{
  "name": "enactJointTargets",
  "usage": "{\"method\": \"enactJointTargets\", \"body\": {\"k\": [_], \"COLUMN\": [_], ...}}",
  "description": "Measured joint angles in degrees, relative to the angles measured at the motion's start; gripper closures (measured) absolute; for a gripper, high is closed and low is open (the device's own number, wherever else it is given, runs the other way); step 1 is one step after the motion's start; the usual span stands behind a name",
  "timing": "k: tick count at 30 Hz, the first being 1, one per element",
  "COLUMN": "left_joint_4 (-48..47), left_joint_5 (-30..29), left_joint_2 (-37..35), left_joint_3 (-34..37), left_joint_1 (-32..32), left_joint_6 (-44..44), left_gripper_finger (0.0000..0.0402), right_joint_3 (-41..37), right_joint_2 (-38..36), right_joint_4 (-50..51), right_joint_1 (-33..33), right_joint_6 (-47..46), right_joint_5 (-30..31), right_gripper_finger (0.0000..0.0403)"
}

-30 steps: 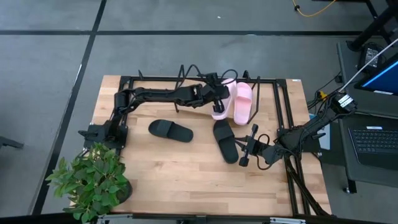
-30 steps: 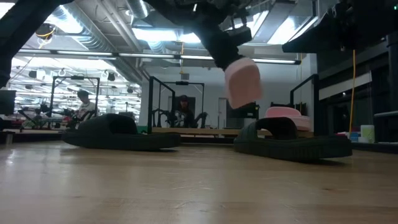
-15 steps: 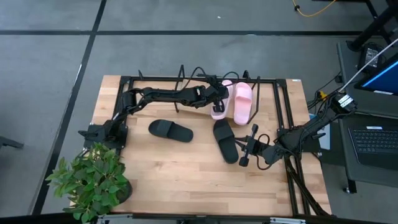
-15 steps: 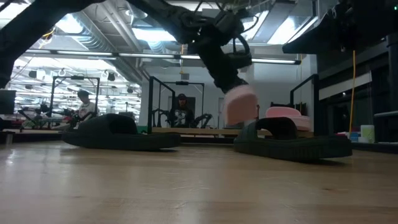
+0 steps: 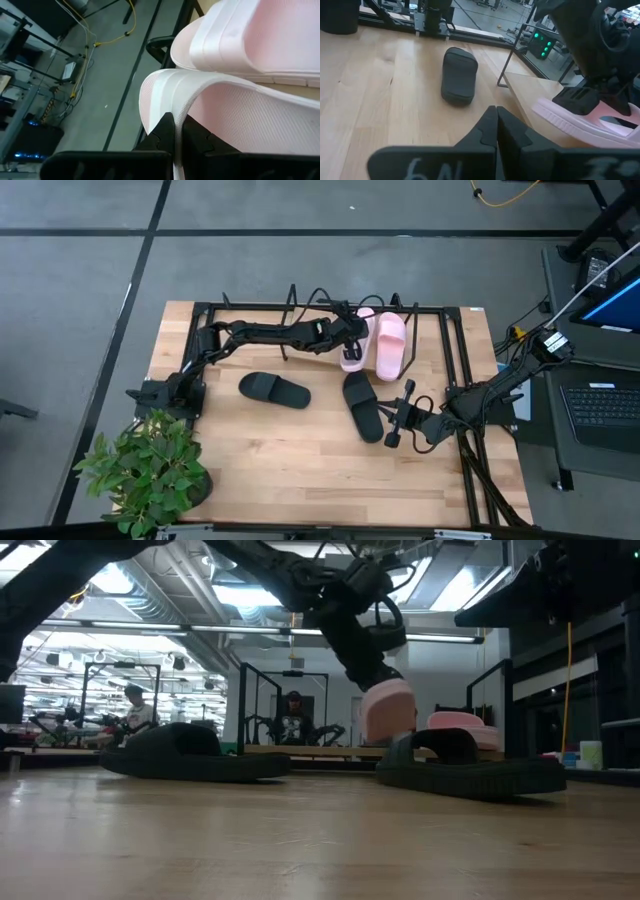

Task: Pick and place slides into the shelf
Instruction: Put the pink slide on the shelf

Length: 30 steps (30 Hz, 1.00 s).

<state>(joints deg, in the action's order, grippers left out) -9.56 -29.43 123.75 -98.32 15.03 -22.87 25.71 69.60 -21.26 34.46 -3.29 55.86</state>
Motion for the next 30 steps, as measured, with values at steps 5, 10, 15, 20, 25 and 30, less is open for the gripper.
{"method": "enactJointTargets", "body": {"k": [5,10,15,20,25,30], "left_joint_4": [-0.10,0.67,1.31,2.17,2.33,2.34], "left_joint_5": [0.15,0.02,2.01,3.50,4.68,4.47], "left_joint_2": [0.60,0.72,0.72,0.72,0.72,0.72], "left_joint_3": [0.00,0.01,0.02,0.02,0.02,0.02], "left_joint_1": [0.35,0.35,0.35,0.35,0.46,0.66], "left_joint_6": [0.26,0.30,0.40,1.42,1.53,1.53], "left_gripper_finger": [0.0397,0.0398,0.0399,0.0399,0.0399,0.0399], "right_joint_3": [0.00,0.00,0.00,0.00,0.00,0.00], "right_joint_2": [0.00,0.00,0.00,0.00,0.00,0.00], "right_joint_4": [0.00,-0.02,-0.07,-0.32,-0.42,-0.39], "right_joint_1": [0.02,0.02,0.02,0.01,0.00,0.02], "right_joint_6": [-0.02,0.35,0.35,0.35,-0.38,-0.76], "right_joint_5": [0.02,0.02,0.01,0.02,0.02,0.02], "right_gripper_finger": [0.0397,0.0397,0.0397,0.0397,0.0397,0.0397]}}
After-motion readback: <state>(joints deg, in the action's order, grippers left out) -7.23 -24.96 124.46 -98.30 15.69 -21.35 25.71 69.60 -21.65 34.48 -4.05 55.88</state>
